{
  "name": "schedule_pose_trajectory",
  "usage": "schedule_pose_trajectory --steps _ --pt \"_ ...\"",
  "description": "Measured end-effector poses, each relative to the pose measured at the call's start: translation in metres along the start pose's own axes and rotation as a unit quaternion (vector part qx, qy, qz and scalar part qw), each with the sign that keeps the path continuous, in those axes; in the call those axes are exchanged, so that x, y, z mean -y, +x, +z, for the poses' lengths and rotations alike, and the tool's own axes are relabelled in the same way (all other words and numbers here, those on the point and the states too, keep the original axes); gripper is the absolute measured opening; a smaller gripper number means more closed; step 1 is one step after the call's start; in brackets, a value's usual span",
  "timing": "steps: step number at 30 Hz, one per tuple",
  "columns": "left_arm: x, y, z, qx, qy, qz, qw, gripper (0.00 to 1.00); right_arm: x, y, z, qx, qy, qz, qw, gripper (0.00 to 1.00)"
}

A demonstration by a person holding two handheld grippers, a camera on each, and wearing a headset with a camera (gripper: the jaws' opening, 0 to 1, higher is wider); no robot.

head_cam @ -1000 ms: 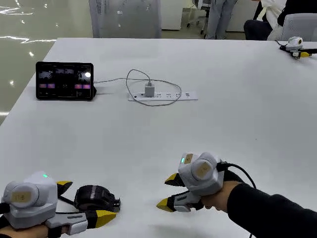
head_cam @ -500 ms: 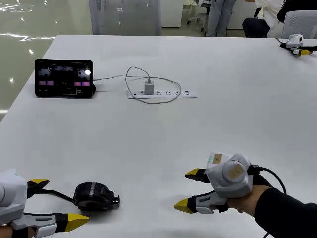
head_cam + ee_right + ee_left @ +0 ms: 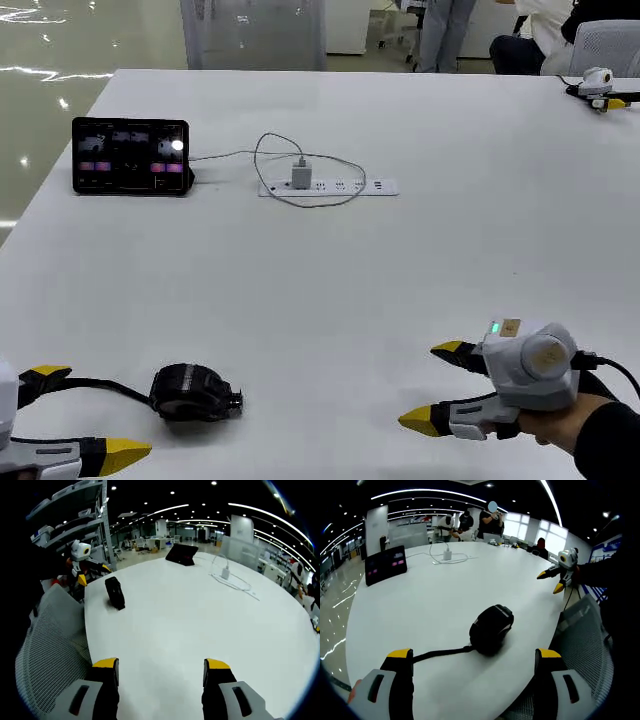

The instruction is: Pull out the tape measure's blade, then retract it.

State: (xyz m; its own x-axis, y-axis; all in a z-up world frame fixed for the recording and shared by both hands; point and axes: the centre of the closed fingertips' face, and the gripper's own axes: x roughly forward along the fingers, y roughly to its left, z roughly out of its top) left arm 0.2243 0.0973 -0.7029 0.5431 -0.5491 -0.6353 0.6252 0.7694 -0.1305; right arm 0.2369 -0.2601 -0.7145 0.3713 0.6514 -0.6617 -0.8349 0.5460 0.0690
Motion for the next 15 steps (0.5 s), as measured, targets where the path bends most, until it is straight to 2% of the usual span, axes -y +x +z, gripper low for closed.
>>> schedule_pose_trajectory --steps 6,11,15 --pt "-0.002 -0.002 -0.001 0.001 -0.005 0.000 1.0000 0.99 0.013 -0.019 -0.019 -0.008 0.013 -0.021 0.9997 0.72" --pt "0.001 -0.001 -0.001 0.002 -0.007 -0.003 1.0000 0.99 0.020 -0.038 -0.027 0.002 0.024 -0.037 0.9991 0.81" --pt "0.001 0.000 -0.003 0.000 0.003 -0.001 1.0000 0.99 0.022 -0.050 -0.031 0.011 0.027 -0.044 0.9986 0.87"
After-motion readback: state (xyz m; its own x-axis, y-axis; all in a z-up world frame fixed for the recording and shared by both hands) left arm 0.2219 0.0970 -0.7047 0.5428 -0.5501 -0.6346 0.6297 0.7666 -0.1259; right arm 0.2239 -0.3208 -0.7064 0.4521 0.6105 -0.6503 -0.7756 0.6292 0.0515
